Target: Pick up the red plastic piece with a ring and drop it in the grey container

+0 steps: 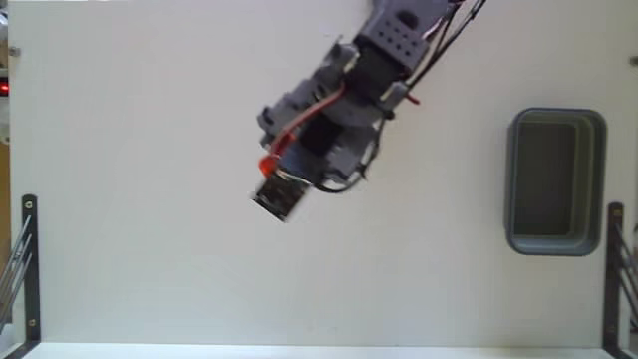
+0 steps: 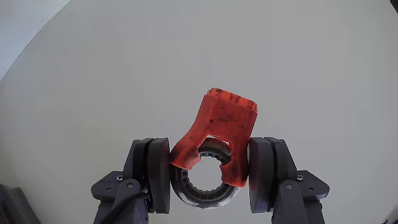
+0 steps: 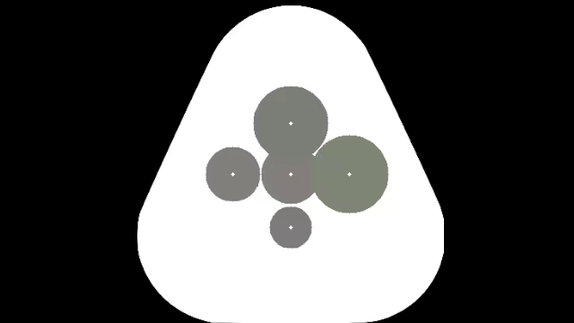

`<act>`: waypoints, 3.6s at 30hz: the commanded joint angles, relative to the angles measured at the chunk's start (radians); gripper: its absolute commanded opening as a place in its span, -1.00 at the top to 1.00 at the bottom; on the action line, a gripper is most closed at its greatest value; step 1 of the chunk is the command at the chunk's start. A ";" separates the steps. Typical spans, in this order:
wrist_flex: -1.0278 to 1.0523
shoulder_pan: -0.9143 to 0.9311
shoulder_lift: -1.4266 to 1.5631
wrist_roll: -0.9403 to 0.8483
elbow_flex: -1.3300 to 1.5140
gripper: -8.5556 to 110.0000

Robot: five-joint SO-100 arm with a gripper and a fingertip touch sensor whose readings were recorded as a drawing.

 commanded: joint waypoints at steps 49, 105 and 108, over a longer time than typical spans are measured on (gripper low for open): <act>0.000 -1.050 -0.291 0.005 -0.341 -0.26; -0.002 -1.211 -0.339 0.005 -0.387 -1.00; -0.002 -1.211 -0.339 0.005 -0.387 -1.00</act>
